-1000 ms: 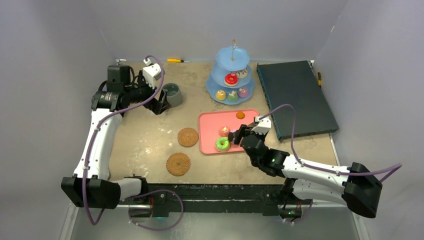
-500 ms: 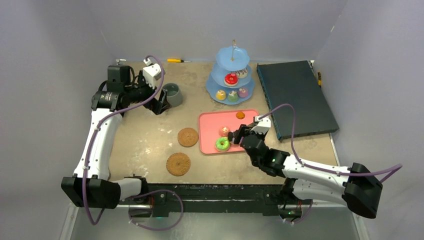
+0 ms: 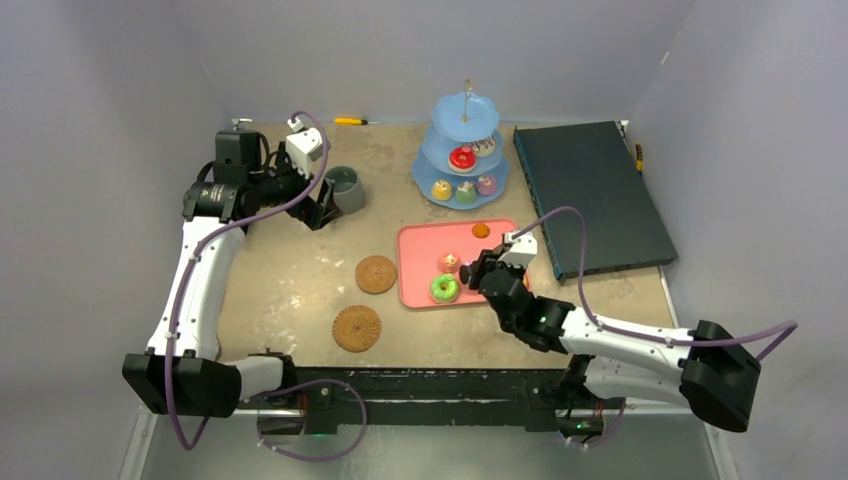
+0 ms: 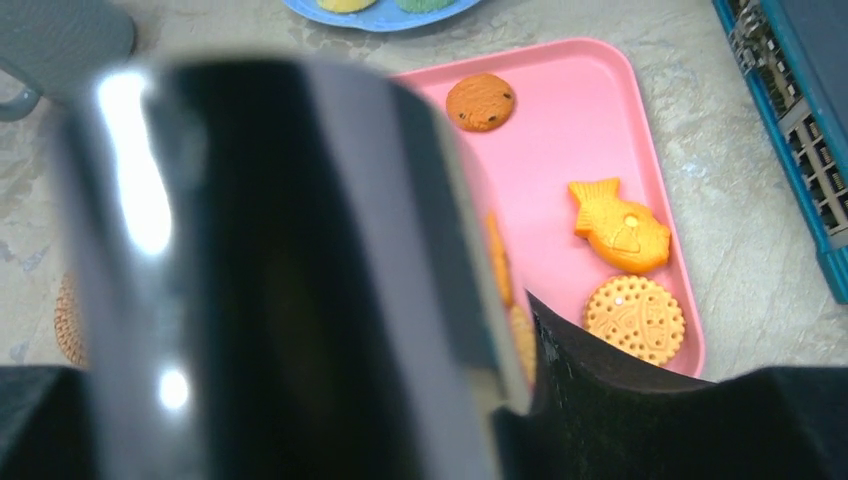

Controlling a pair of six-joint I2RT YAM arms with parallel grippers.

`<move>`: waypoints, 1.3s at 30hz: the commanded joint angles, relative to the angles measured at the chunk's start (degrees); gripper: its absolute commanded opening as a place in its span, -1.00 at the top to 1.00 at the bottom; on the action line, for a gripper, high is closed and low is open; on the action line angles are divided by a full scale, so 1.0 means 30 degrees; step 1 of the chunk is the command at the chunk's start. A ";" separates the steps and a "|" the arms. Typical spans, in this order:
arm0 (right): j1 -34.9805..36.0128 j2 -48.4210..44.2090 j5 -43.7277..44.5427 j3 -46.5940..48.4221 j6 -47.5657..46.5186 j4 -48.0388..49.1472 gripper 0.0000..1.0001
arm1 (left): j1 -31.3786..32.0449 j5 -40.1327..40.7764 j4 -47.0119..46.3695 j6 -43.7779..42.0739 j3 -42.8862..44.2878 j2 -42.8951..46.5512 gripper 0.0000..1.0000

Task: Serve the afternoon tea

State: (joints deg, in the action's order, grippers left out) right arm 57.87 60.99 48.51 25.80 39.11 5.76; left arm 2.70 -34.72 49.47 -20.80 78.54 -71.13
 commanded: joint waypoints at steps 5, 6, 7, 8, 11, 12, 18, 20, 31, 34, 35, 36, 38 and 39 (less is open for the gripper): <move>0.0108 -0.2398 0.1190 0.2396 -0.2704 0.0366 -0.01 | -0.0056 -0.0415 0.0237 -0.0368 0.0866 -0.0042 -0.82; 0.0106 -0.2349 0.1040 0.2713 -0.3081 0.0508 -0.01 | -0.0055 -0.0447 0.0237 -0.0360 0.0875 -0.0040 -0.81; 0.0109 -0.2270 0.1065 0.2972 -0.3689 0.1013 -0.01 | -0.0076 -0.0458 0.0237 -0.0333 0.0862 -0.0048 -0.81; 0.0095 -0.2147 0.1061 0.3173 -0.4527 0.1893 -0.01 | -0.0072 -0.0474 0.0237 -0.0319 0.0860 -0.0049 -0.81; -0.0280 -0.1030 0.0680 0.4015 -0.7394 0.5015 -0.03 | -0.0076 -0.0471 0.0237 -0.0272 0.0860 -0.0049 -0.81; -0.0763 -0.0435 0.0090 0.4475 -0.7886 0.5824 -0.04 | -0.0075 -0.0505 0.0237 -0.0256 0.0867 -0.0049 -0.81; -0.3916 0.4580 -0.4274 0.8665 -0.9791 0.9952 -0.04 | -0.0063 -0.0576 0.0128 -0.0073 0.0966 -0.0035 -0.80; -0.4141 0.6293 -0.4980 1.0375 -1.0503 1.0505 -0.03 | -0.0077 -0.0592 0.0067 -0.0033 0.0930 0.0006 -0.81; -0.5221 1.1567 -0.6685 1.4956 -1.0937 1.1610 -0.03 | -0.0079 -0.0311 0.0142 -0.0418 0.0832 0.0076 -0.80; -0.5252 1.2134 -0.6839 1.5142 -1.0679 1.1720 -0.03 | -0.0079 -0.0299 0.0201 -0.0452 0.0826 0.0069 -0.79; -0.5270 1.2365 -0.6895 1.5172 -1.0570 1.1753 -0.03 | -0.0061 -0.0315 0.0207 -0.0484 0.0830 0.0069 -0.79; -0.5305 1.2530 -0.6910 1.5252 -1.0481 1.1757 -0.03 | -0.0055 -0.0324 0.0190 -0.0499 0.0838 0.0069 -0.79; -0.5412 1.2872 -0.6969 1.5372 -1.0299 1.1747 -0.03 | -0.0073 -0.0350 0.0179 -0.0481 0.0853 0.0069 -0.79; -0.5491 1.3073 -0.6920 1.5453 -1.0256 1.1760 -0.03 | -0.0079 -0.0350 0.0179 -0.0469 0.0874 0.0069 -0.79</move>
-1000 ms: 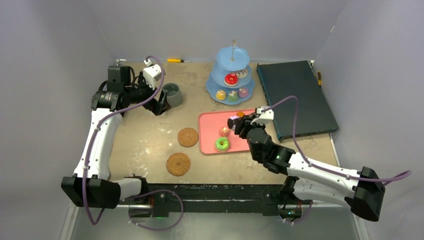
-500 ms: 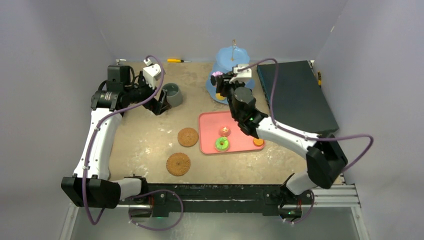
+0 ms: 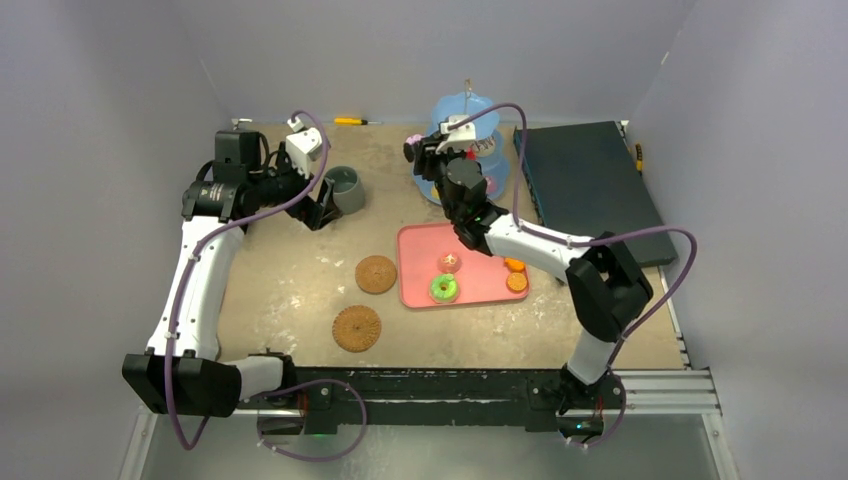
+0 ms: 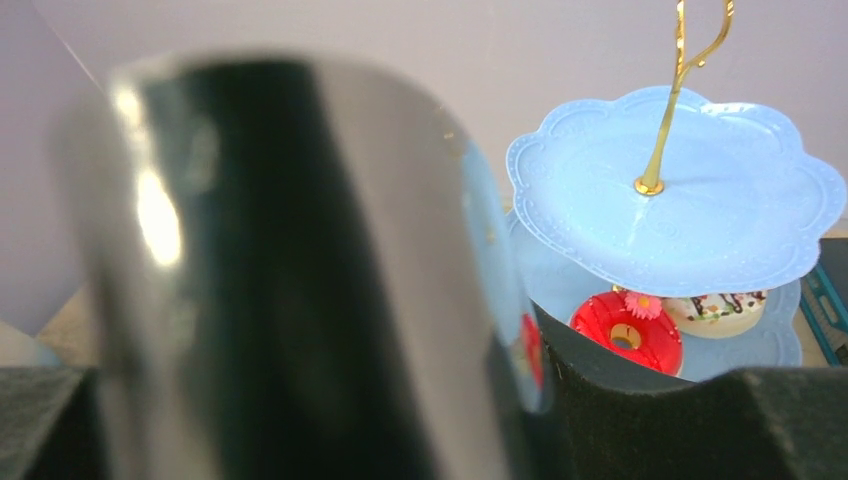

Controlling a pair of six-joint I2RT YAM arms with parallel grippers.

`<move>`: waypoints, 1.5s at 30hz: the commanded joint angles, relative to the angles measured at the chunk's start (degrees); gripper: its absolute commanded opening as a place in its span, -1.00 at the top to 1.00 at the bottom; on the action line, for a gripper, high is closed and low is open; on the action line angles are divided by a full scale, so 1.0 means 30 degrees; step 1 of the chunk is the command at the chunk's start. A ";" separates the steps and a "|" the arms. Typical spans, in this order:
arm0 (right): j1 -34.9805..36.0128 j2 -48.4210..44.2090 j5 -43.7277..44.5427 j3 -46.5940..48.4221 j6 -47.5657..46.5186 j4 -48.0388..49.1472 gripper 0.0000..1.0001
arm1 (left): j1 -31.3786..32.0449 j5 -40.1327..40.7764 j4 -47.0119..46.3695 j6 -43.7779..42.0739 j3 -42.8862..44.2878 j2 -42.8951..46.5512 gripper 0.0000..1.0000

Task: Serve the afternoon tea

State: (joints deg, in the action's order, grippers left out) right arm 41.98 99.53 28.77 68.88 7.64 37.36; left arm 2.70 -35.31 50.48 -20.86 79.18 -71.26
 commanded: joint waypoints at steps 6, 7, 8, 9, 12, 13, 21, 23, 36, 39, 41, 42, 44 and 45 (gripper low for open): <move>-0.0945 0.1072 0.0038 0.1274 0.0297 0.1845 -0.02 | -0.0053 -0.0140 -0.0099 -0.0494 0.0686 0.0112 -0.79; -0.1082 0.1183 0.0064 0.1331 0.0270 0.1908 -0.02 | -0.0063 -0.0126 -0.0098 -0.0499 0.0679 0.0112 -0.79; -0.1187 0.1339 0.0097 0.1393 0.0245 0.2015 -0.02 | -0.0055 -0.0110 -0.0098 -0.0518 0.0678 0.0116 -0.79; -0.1317 0.1472 0.0083 0.1452 0.0231 0.2076 -0.02 | -0.0076 -0.0119 -0.0098 -0.0528 0.0685 0.0113 -0.79; -0.1557 0.1905 0.0052 0.1653 0.0236 0.2257 -0.02 | -0.0063 -0.0116 -0.0144 -0.0561 0.0682 0.0058 -0.79; -0.1591 0.2019 0.0068 0.1675 0.0180 0.2344 -0.02 | -0.0063 -0.0076 -0.0129 -0.0548 0.0679 0.0014 -0.79; -0.1680 0.2874 0.0440 0.1843 0.0025 0.3123 -0.01 | -0.0052 -0.0152 -0.0098 -0.0544 0.0867 -0.0220 -0.78; -0.1684 0.2942 0.0580 0.1638 0.0032 0.3510 -0.02 | -0.0074 -0.0211 -0.0069 -0.0544 0.0856 -0.0268 -0.78; -0.1685 0.3110 0.2550 0.0214 0.1116 0.5689 -0.12 | -0.0076 -0.0355 -0.0182 -0.0690 0.0474 -0.0284 -0.78; -0.1687 0.3211 0.2934 -0.0043 0.1392 0.5905 -0.21 | -0.0069 -0.0359 -0.0186 -0.0706 0.0394 -0.0271 -0.78; -0.1687 0.3217 0.3110 -0.0226 0.1589 0.6049 -0.29 | -0.0058 -0.0349 -0.0178 -0.0755 0.0331 -0.0269 -0.77; -0.1687 0.3216 0.3188 -0.0314 0.1673 0.6107 -0.32 | -0.0073 -0.0336 -0.0159 -0.0803 0.0294 -0.0247 -0.78; -0.1685 0.3175 0.3233 -0.0468 0.1826 0.6144 -0.35 | -0.0065 -0.0303 -0.0134 -0.0865 0.0229 -0.0238 -0.77; -0.1687 0.3115 0.3163 -0.0535 0.1882 0.6141 -0.36 | -0.0074 -0.0293 -0.0128 -0.0908 0.0215 -0.0239 -0.78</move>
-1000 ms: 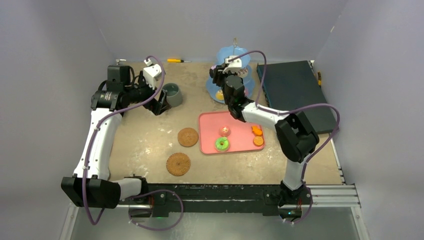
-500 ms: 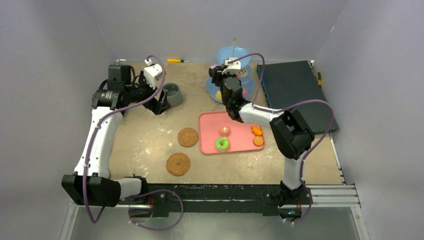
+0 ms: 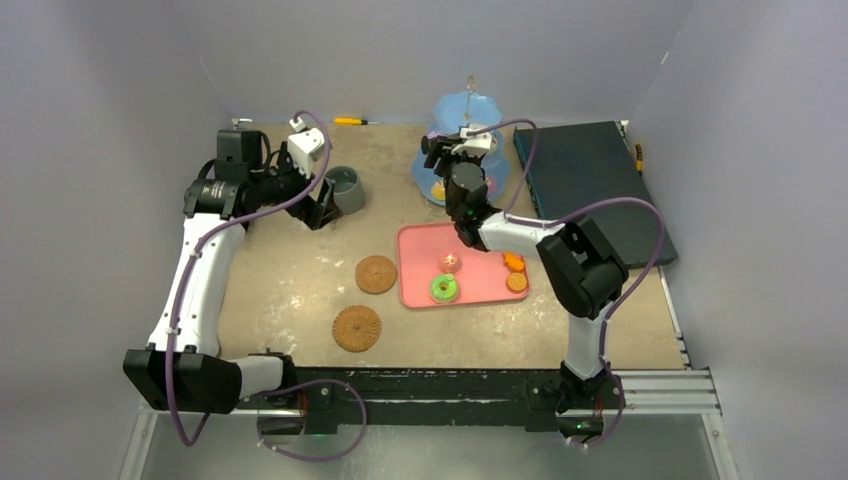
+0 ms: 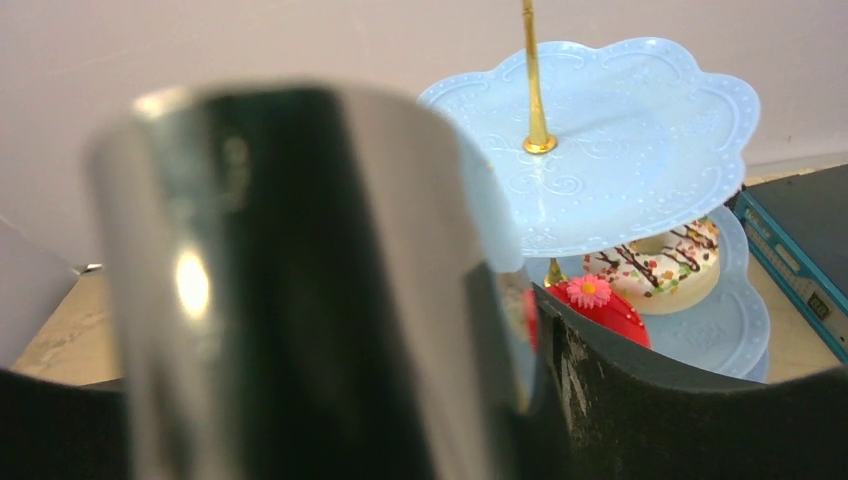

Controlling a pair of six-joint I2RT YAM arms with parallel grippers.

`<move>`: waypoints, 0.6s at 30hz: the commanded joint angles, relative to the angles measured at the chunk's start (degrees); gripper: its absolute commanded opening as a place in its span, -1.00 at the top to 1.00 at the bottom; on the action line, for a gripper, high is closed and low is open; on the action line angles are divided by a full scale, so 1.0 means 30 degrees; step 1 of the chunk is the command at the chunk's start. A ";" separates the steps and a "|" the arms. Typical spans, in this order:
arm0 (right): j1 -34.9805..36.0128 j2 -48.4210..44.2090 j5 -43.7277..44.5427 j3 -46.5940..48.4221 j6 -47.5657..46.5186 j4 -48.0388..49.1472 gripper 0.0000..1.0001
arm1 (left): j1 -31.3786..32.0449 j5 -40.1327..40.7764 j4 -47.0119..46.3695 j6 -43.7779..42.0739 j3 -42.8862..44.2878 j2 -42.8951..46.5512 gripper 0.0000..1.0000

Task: Serve the afternoon tea

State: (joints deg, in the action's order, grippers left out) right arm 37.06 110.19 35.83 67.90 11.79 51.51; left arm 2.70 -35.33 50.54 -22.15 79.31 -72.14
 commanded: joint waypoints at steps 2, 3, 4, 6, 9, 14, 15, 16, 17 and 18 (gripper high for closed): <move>-0.0020 -0.0564 0.0645 -0.0389 0.0565 0.1433 -0.36 | -0.0056 -0.0274 -0.0143 -0.0502 0.0173 0.0052 -0.78; 0.0003 -0.0650 0.0550 -0.0506 0.0616 0.1493 -0.37 | -0.0076 -0.0296 -0.0148 -0.0508 0.0167 0.0052 -0.78; 0.0010 -0.0785 0.0442 -0.0648 0.0626 0.1552 -0.37 | -0.0075 -0.0308 -0.0127 -0.0498 0.0133 0.0056 -0.77; 0.0065 -0.1015 0.0383 -0.0890 0.0583 0.1607 -0.38 | -0.0077 -0.0416 -0.0092 -0.0498 0.0091 0.0060 -0.77; 0.0217 -0.1473 0.0302 -0.1313 0.0401 0.1859 -0.38 | -0.0078 -0.0447 -0.0061 -0.0505 -0.0026 0.0099 -0.77; 0.0542 -0.2314 0.0520 -0.2060 -0.0069 0.2300 -0.38 | -0.0053 -0.0489 -0.0017 -0.0517 -0.0108 0.0140 -0.77; 0.0604 -0.2483 0.0585 -0.2168 -0.0167 0.2363 -0.38 | -0.0072 -0.0497 -0.0004 -0.0510 -0.0147 0.0166 -0.77; 0.0663 -0.2633 0.0615 -0.2270 -0.0263 0.2455 -0.38 | -0.0060 -0.0516 0.0027 -0.0546 -0.0174 0.0184 -0.77; 0.0744 -0.2798 0.0641 -0.2359 -0.0363 0.2522 -0.38 | -0.0070 -0.0508 0.0053 -0.0565 -0.0159 0.0171 -0.77; 0.0805 -0.2928 0.0629 -0.2462 -0.0416 0.2563 -0.38 | -0.0071 -0.0499 0.0056 -0.0608 -0.0205 0.0173 -0.77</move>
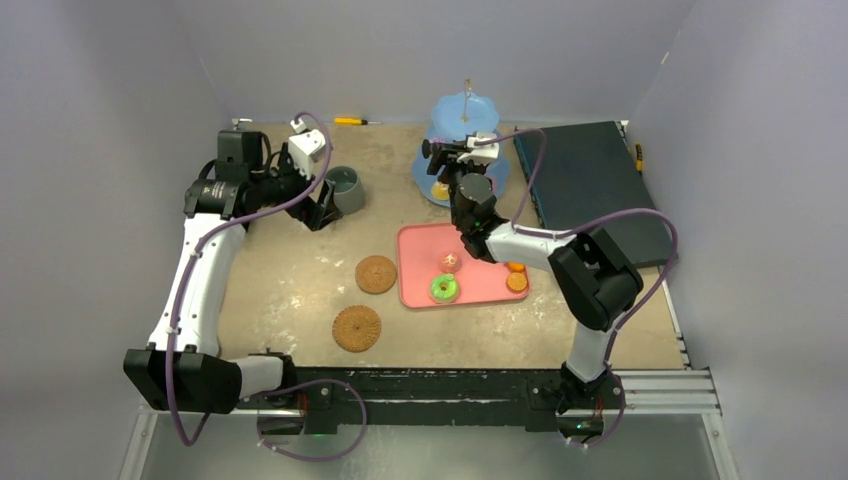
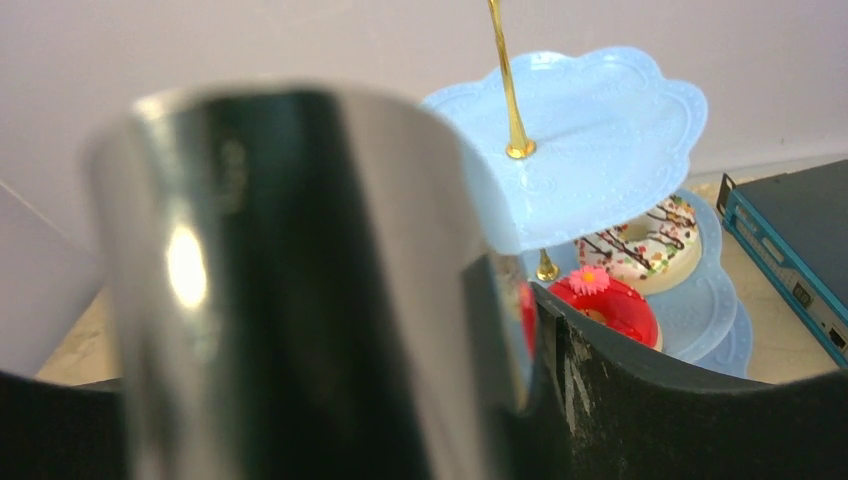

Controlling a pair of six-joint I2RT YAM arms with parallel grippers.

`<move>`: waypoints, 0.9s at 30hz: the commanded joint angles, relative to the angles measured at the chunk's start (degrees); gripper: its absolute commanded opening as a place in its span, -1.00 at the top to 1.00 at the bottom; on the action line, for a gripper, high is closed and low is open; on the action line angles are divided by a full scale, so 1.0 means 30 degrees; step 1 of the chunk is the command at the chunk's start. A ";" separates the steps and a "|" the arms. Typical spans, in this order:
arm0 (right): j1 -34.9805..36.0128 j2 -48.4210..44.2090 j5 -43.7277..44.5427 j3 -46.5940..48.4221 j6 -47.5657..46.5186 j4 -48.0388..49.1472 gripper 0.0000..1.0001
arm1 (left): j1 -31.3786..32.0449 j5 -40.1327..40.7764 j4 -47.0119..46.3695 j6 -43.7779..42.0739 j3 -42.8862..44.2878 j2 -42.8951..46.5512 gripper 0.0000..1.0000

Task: Serve the afternoon tea

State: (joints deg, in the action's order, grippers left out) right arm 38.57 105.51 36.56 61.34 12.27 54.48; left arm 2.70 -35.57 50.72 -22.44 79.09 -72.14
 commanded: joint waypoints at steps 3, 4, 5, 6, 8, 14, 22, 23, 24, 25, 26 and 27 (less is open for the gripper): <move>0.0506 -0.1738 0.0372 -0.0547 -0.0657 0.1587 -0.38 | -0.0071 -0.0432 0.0120 -0.0576 -0.0091 0.0151 -0.76; 0.0574 -0.1813 0.0334 -0.0642 -0.0626 0.1535 -0.38 | -0.0053 -0.0453 0.0182 -0.0647 -0.0092 0.0134 -0.76; 0.0611 -0.1873 0.0289 -0.0730 -0.0545 0.1467 -0.38 | -0.0072 -0.0474 0.0241 -0.0696 -0.0085 0.0136 -0.75; 0.0645 -0.1925 0.0126 -0.0844 -0.0410 0.1414 -0.35 | -0.0064 -0.0458 0.0244 -0.0736 -0.0084 0.0125 -0.75; 0.0744 -0.2027 -0.0425 -0.1102 -0.0179 0.1403 -0.26 | -0.0079 -0.0426 0.0290 -0.0777 -0.0095 0.0140 -0.75; 0.1207 -0.1942 -0.2180 -0.1380 0.0129 0.1628 -0.20 | -0.0063 -0.0366 0.0203 -0.0781 -0.0127 0.0169 -0.74; 0.1471 -0.1392 -0.3537 -0.0830 -0.0100 0.1702 -0.24 | -0.0079 -0.0222 0.0199 -0.0830 -0.0111 0.0253 -0.74; 0.1471 -0.1224 -0.3699 -0.0677 -0.0102 0.1590 -0.24 | -0.0065 -0.0188 0.0203 -0.0836 -0.0098 0.0264 -0.74; 0.1471 -0.1074 -0.3866 -0.0519 -0.0051 0.1360 -0.25 | -0.0063 -0.0144 0.0225 -0.0874 -0.0097 0.0284 -0.74; 0.1445 -0.0895 -0.3883 -0.0363 -0.0004 0.1141 -0.25 | -0.0077 -0.0127 0.0253 -0.0901 -0.0096 0.0286 -0.74; 0.1431 -0.0744 -0.3687 -0.0249 -0.0072 0.1121 -0.26 | -0.0072 -0.0100 0.0261 -0.0948 -0.0107 0.0286 -0.74; 0.1381 -0.0593 -0.3550 -0.0106 -0.0179 0.1104 -0.27 | -0.0064 -0.0074 0.0287 -0.0971 -0.0094 0.0287 -0.74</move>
State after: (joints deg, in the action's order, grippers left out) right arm 42.92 102.43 26.98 57.71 12.08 56.36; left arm 2.70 -35.66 51.62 -23.81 78.85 -72.12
